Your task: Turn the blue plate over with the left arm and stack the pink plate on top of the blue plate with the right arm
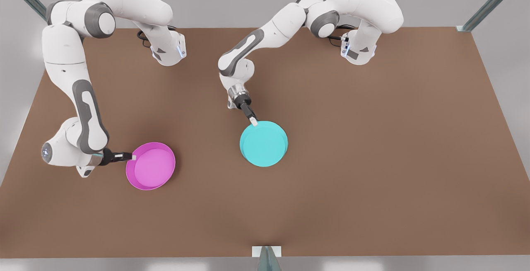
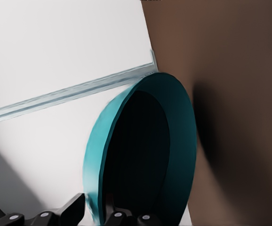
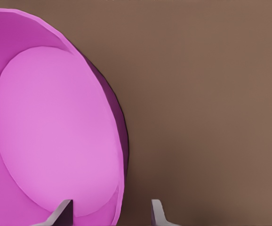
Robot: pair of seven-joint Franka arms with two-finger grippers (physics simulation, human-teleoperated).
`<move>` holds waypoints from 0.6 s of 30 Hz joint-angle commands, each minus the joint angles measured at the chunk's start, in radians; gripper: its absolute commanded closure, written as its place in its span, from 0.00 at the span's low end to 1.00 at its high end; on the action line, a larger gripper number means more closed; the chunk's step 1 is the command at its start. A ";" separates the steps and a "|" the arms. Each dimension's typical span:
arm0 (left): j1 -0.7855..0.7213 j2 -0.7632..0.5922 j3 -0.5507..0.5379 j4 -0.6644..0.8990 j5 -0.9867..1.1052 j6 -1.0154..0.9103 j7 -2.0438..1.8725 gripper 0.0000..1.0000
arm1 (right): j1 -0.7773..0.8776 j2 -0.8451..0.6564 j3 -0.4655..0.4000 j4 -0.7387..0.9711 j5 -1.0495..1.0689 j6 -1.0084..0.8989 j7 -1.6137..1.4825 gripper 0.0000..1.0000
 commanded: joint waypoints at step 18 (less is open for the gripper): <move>0.247 -0.360 -0.026 0.090 -1.066 -0.060 0.326 0.00 | 0.017 0.025 0.000 0.008 -0.002 0.037 -0.010 0.44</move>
